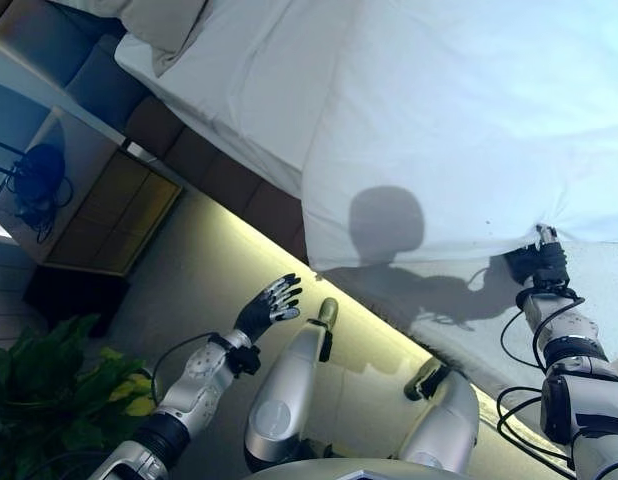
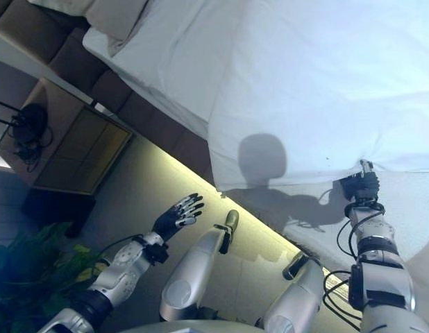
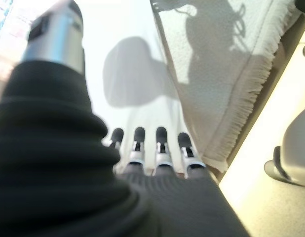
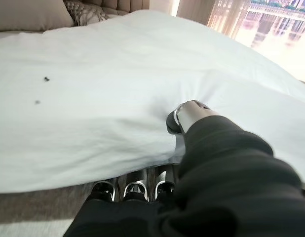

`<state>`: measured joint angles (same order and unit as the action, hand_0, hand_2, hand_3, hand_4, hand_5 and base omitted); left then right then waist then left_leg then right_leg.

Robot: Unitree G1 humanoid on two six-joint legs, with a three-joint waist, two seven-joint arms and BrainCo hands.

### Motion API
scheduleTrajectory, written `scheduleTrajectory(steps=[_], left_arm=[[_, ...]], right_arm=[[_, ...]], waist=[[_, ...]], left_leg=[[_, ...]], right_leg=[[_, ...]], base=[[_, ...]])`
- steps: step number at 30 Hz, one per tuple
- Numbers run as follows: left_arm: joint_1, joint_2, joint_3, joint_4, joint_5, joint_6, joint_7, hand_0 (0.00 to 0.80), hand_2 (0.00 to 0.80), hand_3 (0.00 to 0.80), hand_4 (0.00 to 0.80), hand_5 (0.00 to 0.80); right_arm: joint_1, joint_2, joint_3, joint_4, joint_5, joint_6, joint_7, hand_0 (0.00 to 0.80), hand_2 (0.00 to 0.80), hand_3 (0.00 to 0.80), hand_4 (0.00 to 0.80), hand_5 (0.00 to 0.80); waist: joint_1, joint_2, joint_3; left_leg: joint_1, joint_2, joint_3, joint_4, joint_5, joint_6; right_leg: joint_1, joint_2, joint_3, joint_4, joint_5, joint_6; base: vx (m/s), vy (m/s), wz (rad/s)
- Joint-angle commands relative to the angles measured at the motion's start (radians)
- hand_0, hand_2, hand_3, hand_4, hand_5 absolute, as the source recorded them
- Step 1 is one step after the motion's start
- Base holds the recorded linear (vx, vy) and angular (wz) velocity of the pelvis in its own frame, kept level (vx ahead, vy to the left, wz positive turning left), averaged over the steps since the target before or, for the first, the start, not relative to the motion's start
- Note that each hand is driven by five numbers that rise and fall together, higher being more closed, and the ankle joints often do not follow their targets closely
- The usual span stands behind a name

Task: Make the bed neatly

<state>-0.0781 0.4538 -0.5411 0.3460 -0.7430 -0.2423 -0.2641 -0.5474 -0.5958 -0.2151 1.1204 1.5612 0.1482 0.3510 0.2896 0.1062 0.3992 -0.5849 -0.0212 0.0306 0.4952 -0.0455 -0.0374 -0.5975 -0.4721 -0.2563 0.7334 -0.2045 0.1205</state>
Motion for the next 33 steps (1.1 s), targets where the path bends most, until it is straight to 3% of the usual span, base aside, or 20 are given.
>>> scheduleTrajectory(steps=[1, 4, 6, 10, 20, 24, 33], left_arm=[[0.002, -0.009, 0.015, -0.014, -0.041, -0.071, 0.002, 0.0, 0.0, 0.0, 0.0, 0.0], [0.002, -0.009, 0.029, -0.029, -0.038, -0.065, 0.017, 0.0, 0.0, 0.0, 0.0, 0.0], [0.004, -0.006, 0.043, -0.037, -0.036, -0.053, 0.035, 0.0, 0.0, 0.0, 0.0, 0.0], [0.023, -0.008, 0.082, -0.041, -0.023, -0.014, 0.061, 0.0, 0.0, 0.0, 0.0, 0.0], [0.102, -0.027, 0.15, -0.056, 0.008, 0.036, 0.095, 0.0, 0.0, 0.0, 0.0, 0.0], [0.125, -0.047, 0.158, -0.042, 0.005, 0.037, 0.126, 0.0, 0.0, 0.0, 0.0, 0.0], [0.156, -0.058, 0.172, -0.045, 0.038, 0.077, 0.14, 0.0, 0.0, 0.0, 0.0, 0.0]], right_arm=[[0.016, -0.03, 0.017, -0.006, -0.088, -0.064, 0.024, 0.8, 0.8, 0.8, 0.8, 0.8], [0.032, -0.017, 0.033, -0.007, -0.201, -0.113, 0.049, 0.8, 0.8, 0.8, 0.8, 0.8], [0.036, -0.001, 0.059, -0.031, -0.32, -0.183, 0.045, 0.8, 0.8, 0.8, 0.8, 0.8], [0.029, 0.036, 0.108, -0.125, -0.435, -0.234, -0.012, 0.8, 0.8, 0.8, 0.8, 0.8], [0.045, 0.16, 0.23, -0.314, -0.561, -0.163, -0.139, 0.8, 0.8, 0.8, 0.8, 0.8], [0.029, 0.191, 0.293, -0.306, -0.663, -0.111, -0.149, 0.8, 0.8, 0.8, 0.8, 0.8], [-0.074, 0.245, 0.445, -0.27, -0.779, -0.074, -0.117, 0.8, 0.8, 0.8, 0.8, 0.8]], waist=[[0.003, 0.012, -0.028], [0.012, 0.0, -0.037], [0.021, -0.013, -0.05], [0.038, -0.038, -0.082], [0.084, -0.074, -0.16], [0.114, -0.088, -0.187], [0.187, -0.114, -0.21]], left_leg=[[0.067, 0.056, -0.023, -0.047, 0.004, -0.02], [0.099, 0.062, -0.015, -0.064, 0.003, -0.024], [0.134, 0.064, -0.012, -0.077, -0.001, -0.026], [0.206, 0.06, -0.013, -0.103, -0.006, -0.025], [0.39, 0.04, -0.036, -0.211, 0.005, -0.01], [0.446, 0.028, -0.057, -0.253, 0.018, -0.006], [0.529, 0.008, -0.094, -0.315, 0.037, -0.001]], right_leg=[[-0.02, -0.006, 0.042, -0.15, 0.295, 0.117], [0.026, -0.015, 0.023, -0.177, 0.298, 0.116], [0.068, -0.023, 0.012, -0.195, 0.301, 0.114], [0.148, -0.034, -0.002, -0.227, 0.31, 0.111], [0.352, -0.044, -0.037, -0.315, 0.342, 0.113], [0.431, -0.047, -0.064, -0.347, 0.347, 0.115], [0.577, -0.07, -0.14, -0.417, 0.371, 0.121]], base=[[-0.011, 0.029, -0.05], [0.015, 0.008, -0.01], [0.081, 0.022, -0.01], [0.145, 0.02, 0.04], [0.146, 0.072, 0.08], [0.114, 0.129, 0.21], [0.101, 0.099, 0.3]])
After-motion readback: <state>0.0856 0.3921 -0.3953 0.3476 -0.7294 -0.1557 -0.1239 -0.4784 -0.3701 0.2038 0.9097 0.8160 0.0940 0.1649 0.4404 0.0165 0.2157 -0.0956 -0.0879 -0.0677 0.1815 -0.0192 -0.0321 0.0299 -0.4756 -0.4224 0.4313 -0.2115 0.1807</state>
